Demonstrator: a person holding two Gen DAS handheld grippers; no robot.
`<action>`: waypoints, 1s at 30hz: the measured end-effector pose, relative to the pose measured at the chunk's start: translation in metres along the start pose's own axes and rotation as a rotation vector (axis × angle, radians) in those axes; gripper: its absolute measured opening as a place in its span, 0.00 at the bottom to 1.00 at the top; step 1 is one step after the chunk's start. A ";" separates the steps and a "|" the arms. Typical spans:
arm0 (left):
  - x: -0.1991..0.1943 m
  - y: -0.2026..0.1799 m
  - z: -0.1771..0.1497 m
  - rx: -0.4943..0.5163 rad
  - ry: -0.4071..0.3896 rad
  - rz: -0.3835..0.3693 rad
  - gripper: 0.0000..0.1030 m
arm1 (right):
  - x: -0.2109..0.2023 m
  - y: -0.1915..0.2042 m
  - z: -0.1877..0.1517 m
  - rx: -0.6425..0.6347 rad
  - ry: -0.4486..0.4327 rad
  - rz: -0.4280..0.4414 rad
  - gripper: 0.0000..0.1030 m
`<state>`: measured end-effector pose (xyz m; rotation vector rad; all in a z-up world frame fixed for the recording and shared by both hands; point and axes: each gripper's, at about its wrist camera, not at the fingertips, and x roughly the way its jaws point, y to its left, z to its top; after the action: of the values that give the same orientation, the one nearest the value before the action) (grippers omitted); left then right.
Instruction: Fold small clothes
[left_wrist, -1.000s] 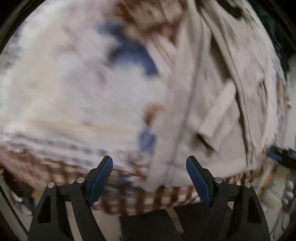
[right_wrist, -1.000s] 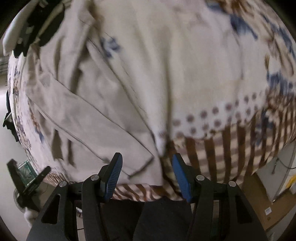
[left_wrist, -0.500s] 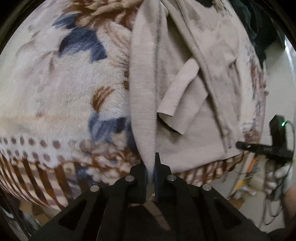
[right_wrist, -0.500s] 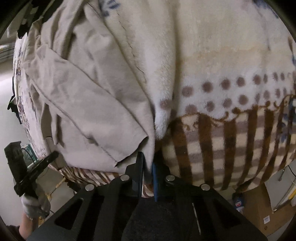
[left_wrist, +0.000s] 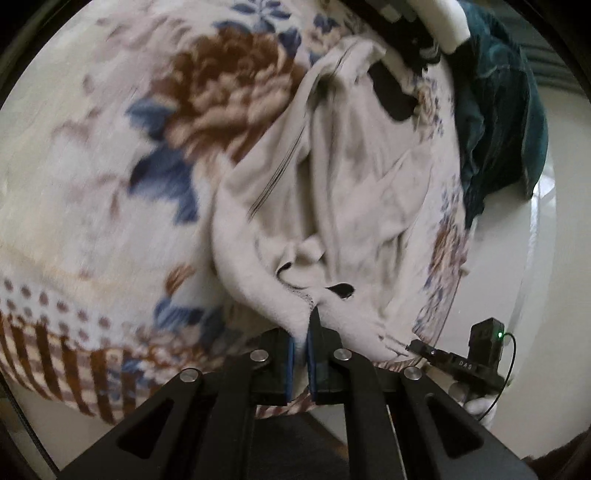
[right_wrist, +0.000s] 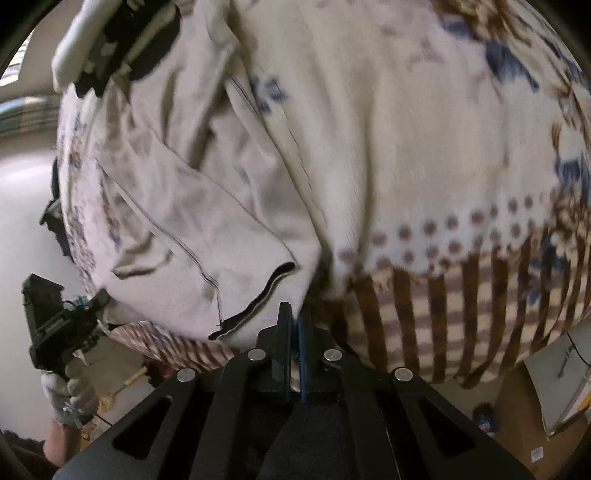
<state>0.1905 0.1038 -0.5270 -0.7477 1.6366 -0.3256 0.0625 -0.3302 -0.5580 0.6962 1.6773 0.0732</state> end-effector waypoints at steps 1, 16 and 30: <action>-0.001 -0.002 0.009 -0.016 -0.010 -0.023 0.03 | -0.006 0.001 0.006 0.001 -0.011 0.015 0.03; -0.009 0.008 0.143 -0.185 -0.232 -0.196 0.59 | -0.043 0.009 0.186 0.175 -0.265 0.269 0.39; 0.038 -0.050 0.160 0.250 -0.196 0.275 0.60 | -0.018 0.050 0.184 -0.051 -0.269 -0.036 0.52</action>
<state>0.3564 0.0731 -0.5610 -0.3484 1.4577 -0.2454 0.2517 -0.3573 -0.5661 0.6089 1.4246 -0.0037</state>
